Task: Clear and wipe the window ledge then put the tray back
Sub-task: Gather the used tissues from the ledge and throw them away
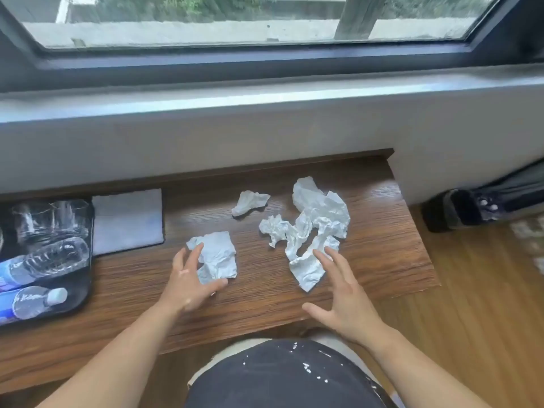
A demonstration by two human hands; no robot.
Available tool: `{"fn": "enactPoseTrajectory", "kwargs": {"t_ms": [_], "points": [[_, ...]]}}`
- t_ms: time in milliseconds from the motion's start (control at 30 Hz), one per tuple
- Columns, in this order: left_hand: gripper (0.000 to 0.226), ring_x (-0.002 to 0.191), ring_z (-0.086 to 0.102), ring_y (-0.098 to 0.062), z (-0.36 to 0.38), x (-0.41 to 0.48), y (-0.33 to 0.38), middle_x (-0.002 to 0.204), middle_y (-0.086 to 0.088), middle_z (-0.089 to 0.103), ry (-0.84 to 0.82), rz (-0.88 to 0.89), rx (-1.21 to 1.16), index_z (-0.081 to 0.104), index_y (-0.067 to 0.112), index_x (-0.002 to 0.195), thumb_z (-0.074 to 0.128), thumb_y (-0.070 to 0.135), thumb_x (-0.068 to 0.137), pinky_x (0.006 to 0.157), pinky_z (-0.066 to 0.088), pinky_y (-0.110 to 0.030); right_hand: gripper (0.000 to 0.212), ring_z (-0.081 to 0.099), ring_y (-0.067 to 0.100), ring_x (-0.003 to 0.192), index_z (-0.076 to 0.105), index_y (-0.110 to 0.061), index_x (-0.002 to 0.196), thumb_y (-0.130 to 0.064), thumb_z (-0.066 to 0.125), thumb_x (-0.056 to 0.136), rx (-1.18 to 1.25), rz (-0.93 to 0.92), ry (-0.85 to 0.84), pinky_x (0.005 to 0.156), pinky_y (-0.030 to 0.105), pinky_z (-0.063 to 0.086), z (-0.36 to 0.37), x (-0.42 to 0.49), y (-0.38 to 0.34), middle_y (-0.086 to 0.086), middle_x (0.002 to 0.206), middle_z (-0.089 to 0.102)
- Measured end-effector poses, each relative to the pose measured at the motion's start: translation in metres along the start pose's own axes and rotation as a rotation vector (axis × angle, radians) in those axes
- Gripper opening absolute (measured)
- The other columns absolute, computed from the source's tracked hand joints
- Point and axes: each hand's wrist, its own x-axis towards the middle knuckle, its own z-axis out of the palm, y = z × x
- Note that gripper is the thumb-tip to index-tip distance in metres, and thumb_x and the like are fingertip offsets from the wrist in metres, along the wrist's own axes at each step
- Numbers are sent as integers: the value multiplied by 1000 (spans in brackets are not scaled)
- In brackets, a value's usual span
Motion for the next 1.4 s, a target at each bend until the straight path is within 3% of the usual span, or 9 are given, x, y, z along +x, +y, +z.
{"fn": "enactPoseTrajectory", "kwargs": {"t_ms": [167, 333, 500, 633, 767, 900, 1067, 1233, 1400], "points": [[125, 154, 18, -32, 17, 17, 11, 168, -4, -3, 18, -25, -3, 9, 33, 162, 90, 49, 69, 123, 24, -44, 114, 33, 19, 145, 2, -45, 159, -34, 84, 80, -212, 220, 42, 98, 30, 52, -1, 18, 27, -11, 167, -6], [131, 154, 19, -30, 38, 28, 32, 167, 0, -1, 79, -9, -26, 6, 37, 161, 94, 43, 65, 121, 28, -44, 120, 30, 23, 143, -4, -40, 158, -36, 86, 78, -395, 224, 6, 83, 27, 57, 6, 46, 43, -1, 167, -14], [138, 155, 17, -29, 52, 44, 61, 169, 3, -7, 127, -4, 2, 5, 40, 160, 97, 47, 57, 121, 28, -44, 135, 10, 37, 155, -12, -34, 160, -42, 89, 70, -503, 216, 7, 107, 45, 47, 9, 86, 58, 10, 169, -13], [147, 153, 24, -35, 52, 66, 81, 168, 8, -14, 138, -35, 123, -3, 48, 158, 95, 60, 48, 115, 39, -55, 141, 8, 47, 154, 2, -29, 164, -46, 94, 58, -633, 169, 16, 114, 61, 34, 1, 115, 74, 17, 170, -3], [154, 152, 26, -37, 43, 87, 99, 167, 7, -22, 109, -42, 219, -14, 54, 154, 91, 71, 42, 111, 44, -58, 147, 0, 50, 154, -5, -30, 164, -63, 91, 57, -729, 112, -41, 115, 70, 23, -12, 136, 86, 18, 170, -8], [155, 155, 19, -34, 43, 96, 117, 166, 10, -27, 18, 32, 336, -16, 55, 153, 87, 79, 39, 113, 42, -56, 141, -7, 48, 155, -13, -34, 162, -68, 84, 64, -689, 63, -85, 118, 68, 20, -21, 153, 92, 15, 169, -18], [154, 157, 2, -35, 56, 96, 136, 166, 14, -26, -81, 106, 398, -16, 55, 154, 86, 79, 40, 115, 31, -62, 137, -8, 40, 157, -21, -36, 159, -67, 79, 70, -624, 14, -147, 121, 57, 21, -16, 160, 95, 11, 168, -23], [153, 156, 4, -30, 89, 72, 140, 161, 13, -39, -102, 251, 520, -23, 56, 151, 86, 77, 46, 107, 47, -49, 129, -3, 35, 157, -20, -34, 159, -67, 72, 75, -560, 13, -187, 119, 52, 30, -1, 146, 95, 8, 169, -19], [147, 153, 4, -28, 123, 47, 141, 160, 3, -41, -103, 297, 602, -26, 49, 152, 82, 76, 56, 102, 51, -40, 125, -1, 31, 156, -15, -34, 160, -69, 70, 74, -473, 29, -212, 118, 51, 31, 11, 126, 101, 4, 169, -20]]}}
